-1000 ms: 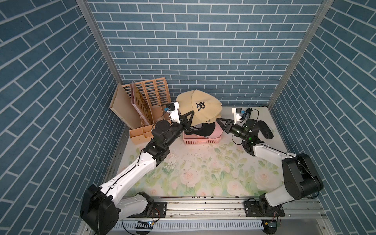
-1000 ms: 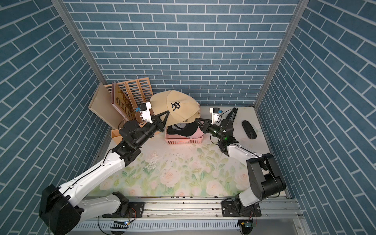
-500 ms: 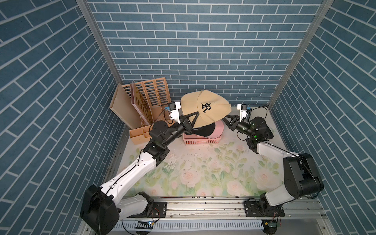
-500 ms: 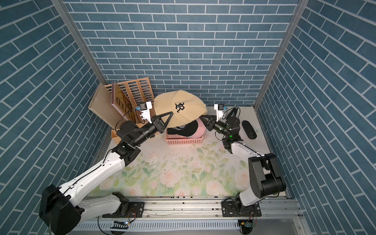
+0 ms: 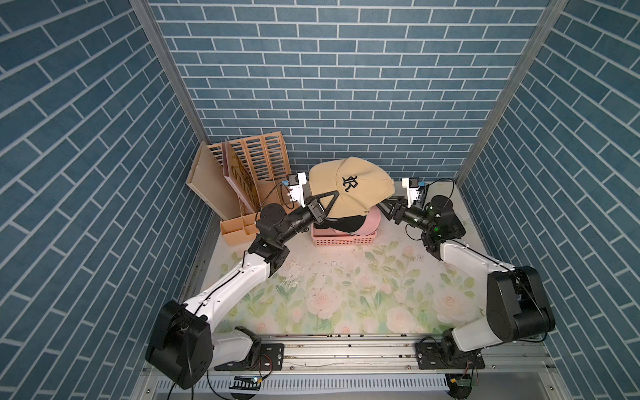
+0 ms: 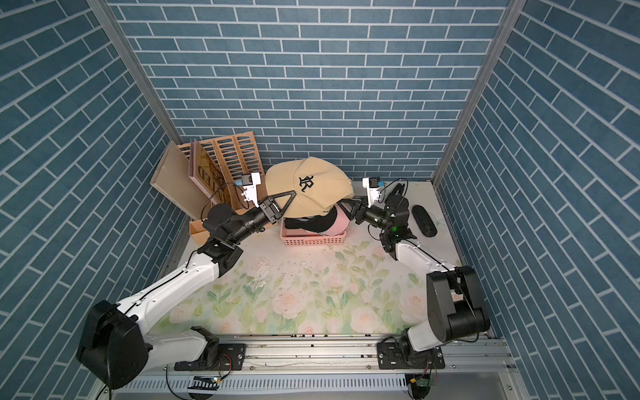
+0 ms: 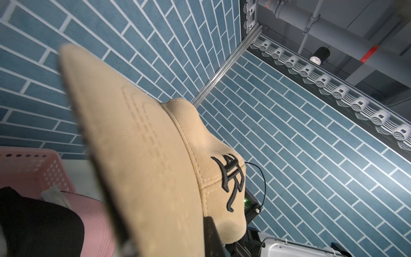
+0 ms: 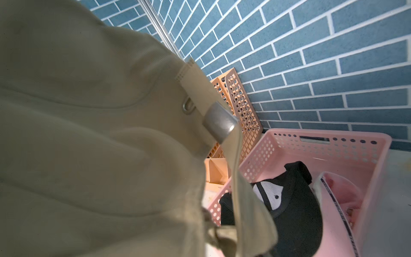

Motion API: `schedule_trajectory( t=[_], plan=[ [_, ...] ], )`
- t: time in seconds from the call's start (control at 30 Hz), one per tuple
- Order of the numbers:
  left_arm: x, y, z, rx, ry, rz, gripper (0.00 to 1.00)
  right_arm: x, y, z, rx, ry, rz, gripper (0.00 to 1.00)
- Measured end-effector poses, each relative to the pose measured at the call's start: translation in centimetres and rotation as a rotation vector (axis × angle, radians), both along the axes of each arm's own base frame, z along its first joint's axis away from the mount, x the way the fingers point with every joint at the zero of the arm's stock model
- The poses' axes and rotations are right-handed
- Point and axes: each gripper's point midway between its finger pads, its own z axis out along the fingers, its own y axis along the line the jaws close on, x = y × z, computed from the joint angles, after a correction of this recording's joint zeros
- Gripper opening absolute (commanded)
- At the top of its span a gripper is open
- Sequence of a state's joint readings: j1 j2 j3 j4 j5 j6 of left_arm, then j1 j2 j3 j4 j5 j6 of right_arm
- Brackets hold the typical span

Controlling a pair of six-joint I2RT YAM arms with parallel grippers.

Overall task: Turn the baseball cap inside out
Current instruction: Turn over the baseball cap.

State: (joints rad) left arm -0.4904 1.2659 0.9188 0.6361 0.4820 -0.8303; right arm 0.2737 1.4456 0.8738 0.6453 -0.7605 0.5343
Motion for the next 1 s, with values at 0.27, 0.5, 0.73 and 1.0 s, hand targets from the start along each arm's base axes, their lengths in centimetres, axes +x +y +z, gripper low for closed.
schedule_trajectory(
  t=[0.27, 0.5, 0.73, 1.0],
  plan=[
    [1.9, 1.5, -1.0, 0.164, -0.009, 0.153, 0.00, -2.6, -3.9, 2.2, -0.165, -0.041, -0.212, 0.78],
    [2.9, 2.0, -3.5, 0.346, -0.005, 0.200, 0.00, -3.4, -5.3, 2.9, -0.246, -0.043, -0.268, 0.80],
    [2.9, 1.8, -3.6, 0.454, -0.058, 0.187, 0.00, -1.8, -4.1, 3.0, -0.244, -0.035, -0.220, 0.81],
    [2.3, 1.2, -4.0, 0.478, -0.078, 0.135, 0.00, -1.1, -1.7, 2.9, -0.160, -0.034, -0.122, 0.82]
  ],
)
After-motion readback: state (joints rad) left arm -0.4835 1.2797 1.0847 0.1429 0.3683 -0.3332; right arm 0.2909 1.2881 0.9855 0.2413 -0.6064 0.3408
